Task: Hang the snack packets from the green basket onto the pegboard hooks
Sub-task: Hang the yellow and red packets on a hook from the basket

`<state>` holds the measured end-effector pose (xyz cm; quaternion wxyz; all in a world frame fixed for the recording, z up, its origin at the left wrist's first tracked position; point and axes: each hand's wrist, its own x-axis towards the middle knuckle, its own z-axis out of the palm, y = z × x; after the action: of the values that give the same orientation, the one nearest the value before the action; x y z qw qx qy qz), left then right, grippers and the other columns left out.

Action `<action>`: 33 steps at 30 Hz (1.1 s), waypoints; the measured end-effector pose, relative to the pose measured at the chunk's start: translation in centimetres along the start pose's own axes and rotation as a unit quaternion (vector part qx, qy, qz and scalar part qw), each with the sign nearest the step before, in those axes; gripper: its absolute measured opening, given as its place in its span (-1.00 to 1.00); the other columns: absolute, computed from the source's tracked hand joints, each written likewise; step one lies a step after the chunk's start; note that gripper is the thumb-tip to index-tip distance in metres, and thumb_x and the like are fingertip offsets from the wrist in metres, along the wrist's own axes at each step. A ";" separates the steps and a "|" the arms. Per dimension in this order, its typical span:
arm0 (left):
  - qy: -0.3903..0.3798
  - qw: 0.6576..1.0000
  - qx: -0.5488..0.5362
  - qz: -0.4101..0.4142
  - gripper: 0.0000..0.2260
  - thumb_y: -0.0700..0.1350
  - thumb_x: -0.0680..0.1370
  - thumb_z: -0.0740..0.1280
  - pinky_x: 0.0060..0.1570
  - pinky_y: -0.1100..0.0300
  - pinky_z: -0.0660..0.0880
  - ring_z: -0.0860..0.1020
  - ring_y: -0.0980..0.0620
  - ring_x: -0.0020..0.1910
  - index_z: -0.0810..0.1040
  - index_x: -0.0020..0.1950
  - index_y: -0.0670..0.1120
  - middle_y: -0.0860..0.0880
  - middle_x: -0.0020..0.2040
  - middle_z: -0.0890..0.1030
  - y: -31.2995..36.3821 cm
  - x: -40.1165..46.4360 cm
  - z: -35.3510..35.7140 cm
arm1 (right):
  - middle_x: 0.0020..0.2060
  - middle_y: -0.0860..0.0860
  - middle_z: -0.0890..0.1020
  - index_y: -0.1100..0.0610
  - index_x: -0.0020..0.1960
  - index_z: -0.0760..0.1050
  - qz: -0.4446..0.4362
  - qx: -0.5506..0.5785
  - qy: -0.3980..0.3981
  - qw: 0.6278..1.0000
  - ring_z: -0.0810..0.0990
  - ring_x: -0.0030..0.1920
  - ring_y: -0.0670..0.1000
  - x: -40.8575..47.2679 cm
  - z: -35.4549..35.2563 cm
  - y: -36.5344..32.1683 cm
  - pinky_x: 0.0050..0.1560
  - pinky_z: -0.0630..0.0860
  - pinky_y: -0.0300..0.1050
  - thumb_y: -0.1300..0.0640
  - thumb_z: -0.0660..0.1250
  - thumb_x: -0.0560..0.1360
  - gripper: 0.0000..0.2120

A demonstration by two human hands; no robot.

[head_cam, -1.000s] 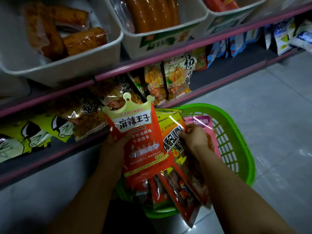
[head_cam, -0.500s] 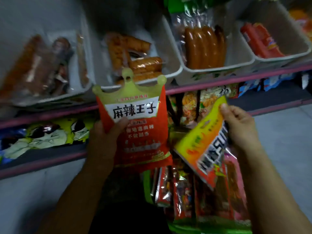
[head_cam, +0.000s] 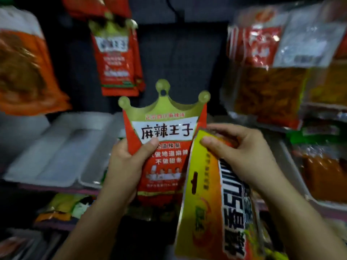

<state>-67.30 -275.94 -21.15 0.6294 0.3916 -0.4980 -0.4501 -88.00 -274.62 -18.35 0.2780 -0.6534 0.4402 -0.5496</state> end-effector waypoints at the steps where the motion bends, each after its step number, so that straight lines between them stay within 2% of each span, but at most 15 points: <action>1: -0.010 1.000 -0.014 0.004 -0.79 0.03 0.27 0.54 -0.29 0.10 0.61 0.70 -0.08 -0.18 0.67 -0.12 0.10 -0.06 -0.13 0.72 0.6 0.8 -0.9 | -0.26 -0.25 0.70 -0.12 -0.16 0.63 -0.002 0.011 -0.031 0.999 0.65 -0.25 -0.27 0.9 1.1 -0.5 -0.23 0.51 -0.42 -0.14 0.42 0.22 -0.77; 3: -0.033 0.998 -0.059 0.002 -0.81 -0.05 0.30 0.49 -0.29 0.13 0.60 0.69 -0.09 -0.17 0.68 -0.10 0.05 -0.11 -0.11 0.71 1.7 2.3 -2.5 | -0.26 -0.14 0.72 -0.03 -0.19 0.66 0.004 0.051 -0.076 0.996 0.68 -0.26 -0.18 2.5 3.3 -1.1 -0.27 0.55 -0.36 -0.06 0.41 0.26 -0.82; 6: -0.058 0.994 -0.090 0.009 -0.83 -0.09 0.34 0.49 -0.28 0.19 0.59 0.69 -0.04 -0.18 0.68 -0.09 -0.03 -0.12 -0.10 0.71 3.4 4.9 -4.7 | -0.27 0.07 0.73 0.13 -0.21 0.67 0.022 0.080 -0.074 0.994 0.67 -0.30 -0.05 5.1 6.3 -1.9 -0.26 0.63 -0.19 -0.01 0.39 0.31 -0.78; 9: -0.022 0.993 -0.070 0.090 -0.73 -0.09 0.30 0.41 -0.25 0.31 0.56 0.67 0.10 -0.16 0.59 -0.01 -0.08 -0.01 -0.12 0.71 5.5 8.5 -6.8 | -0.27 0.12 0.72 0.11 -0.25 0.67 0.024 0.086 -0.056 0.994 0.67 -0.29 0.01 7.6 8.8 -2.8 -0.20 0.62 -0.04 0.01 0.38 0.33 -0.82; 11: 0.013 0.986 0.000 0.165 -0.72 -0.07 0.30 0.40 -0.21 0.41 0.53 0.64 0.23 -0.15 0.53 0.00 0.00 0.11 -0.15 0.70 7.3 11.0 -8.3 | -0.24 0.15 0.71 0.14 -0.23 0.66 0.014 0.066 -0.051 0.996 0.66 -0.27 0.04 9.0 10.4 -3.4 -0.15 0.61 0.06 0.03 0.39 0.37 -0.82; 14: 0.033 0.958 0.124 0.257 -0.67 -0.10 0.37 0.45 -0.11 0.49 0.44 0.55 0.36 -0.10 0.46 0.05 0.16 0.16 -0.03 0.60 9.7 14.3 -10.0 | -0.27 0.10 0.72 0.16 -0.22 0.66 -0.006 0.042 -0.039 0.998 0.64 -0.30 -0.03 11.1 12.2 -4.0 -0.21 0.60 -0.06 0.16 0.38 0.46 -0.87; 17: -0.010 0.939 0.188 0.288 -0.66 -0.18 0.42 0.46 -0.03 0.40 0.48 0.56 0.30 -0.06 0.49 0.08 0.14 0.12 -0.03 0.61 11.5 17.1 -11.1 | -0.34 0.03 0.71 0.17 -0.25 0.65 -0.033 0.028 -0.029 0.999 0.62 -0.36 -0.11 12.5 13.6 -4.4 -0.30 0.54 -0.23 0.20 0.38 0.47 -0.85; 19: -0.042 0.941 0.191 0.277 -0.78 -0.18 0.43 0.45 -0.04 0.25 0.57 0.62 0.18 -0.10 0.58 -0.01 0.09 0.08 -0.13 0.67 12.3 18.2 -11.5 | -0.33 0.04 0.72 0.15 -0.25 0.66 -0.050 0.004 -0.028 0.998 0.62 -0.36 -0.10 13.0 14.6 -4.7 -0.30 0.52 -0.24 0.17 0.38 0.46 -0.85; 21: -0.055 0.940 0.173 0.289 -0.87 -0.18 0.44 0.43 -0.16 0.31 0.57 0.64 0.20 -0.20 0.62 -0.13 0.06 0.13 -0.23 0.69 12.9 18.9 -12.1 | -0.32 0.02 0.72 0.12 -0.25 0.67 -0.057 -0.006 -0.026 0.998 0.64 -0.34 -0.09 13.5 15.4 -5.2 -0.28 0.54 -0.21 0.11 0.39 0.43 -0.87; 23: -0.052 0.936 0.148 0.316 -0.86 -0.20 0.45 0.41 -0.24 0.41 0.50 0.62 0.27 -0.25 0.62 -0.18 0.06 0.18 -0.27 0.67 13.5 19.1 -12.7 | -0.30 0.03 0.72 0.10 -0.24 0.67 -0.063 0.009 -0.017 0.998 0.67 -0.29 -0.04 14.0 16.2 -5.9 -0.24 0.58 -0.11 0.01 0.38 0.36 -0.83; 25: -0.047 0.930 0.119 0.345 -0.83 -0.20 0.47 0.39 -0.27 0.45 0.47 0.61 0.29 -0.26 0.62 -0.17 0.09 0.20 -0.27 0.67 14.3 19.1 -13.1 | -0.27 0.11 0.71 0.10 -0.18 0.66 -0.080 0.022 -0.011 0.997 0.68 -0.24 0.10 14.4 16.8 -6.6 -0.17 0.59 0.07 -0.06 0.37 0.31 -0.75; 27: -0.039 0.921 0.107 0.374 -0.83 -0.20 0.49 0.38 -0.24 0.45 0.48 0.61 0.30 -0.22 0.62 -0.14 0.09 0.18 -0.23 0.67 15.3 19.0 -13.5 | -0.26 0.14 0.70 0.08 -0.12 0.64 -0.104 0.027 -0.009 0.994 0.68 -0.23 0.16 14.7 17.4 -7.3 -0.17 0.58 0.14 -0.11 0.37 0.30 -0.70; 30: -0.040 0.903 0.148 0.401 -0.89 -0.14 0.51 0.36 -0.07 0.43 0.47 0.58 0.29 -0.06 0.63 -0.10 0.07 0.15 -0.09 0.64 17.1 19.4 -13.5 | -0.25 0.09 0.71 0.00 -0.12 0.66 -0.116 0.044 -0.001 0.992 0.69 -0.25 0.12 14.9 17.8 -7.6 -0.19 0.61 0.05 -0.11 0.38 0.30 -0.75; 33: -0.054 0.917 0.164 0.358 -0.87 -0.14 0.52 0.36 -0.02 0.28 0.53 0.60 0.25 -0.09 0.63 -0.12 0.09 0.15 -0.11 0.65 17.8 20.1 -12.8 | -0.27 0.01 0.73 -0.07 -0.19 0.69 -0.108 0.076 0.016 0.991 0.70 -0.28 -0.02 15.1 18.0 -7.4 -0.29 0.63 -0.16 -0.06 0.38 0.30 -0.84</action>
<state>-49.68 -289.47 -1.44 0.6475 0.2600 -0.7051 -0.1267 -68.57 -286.68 -9.23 0.2587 -0.6653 0.3287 -0.6184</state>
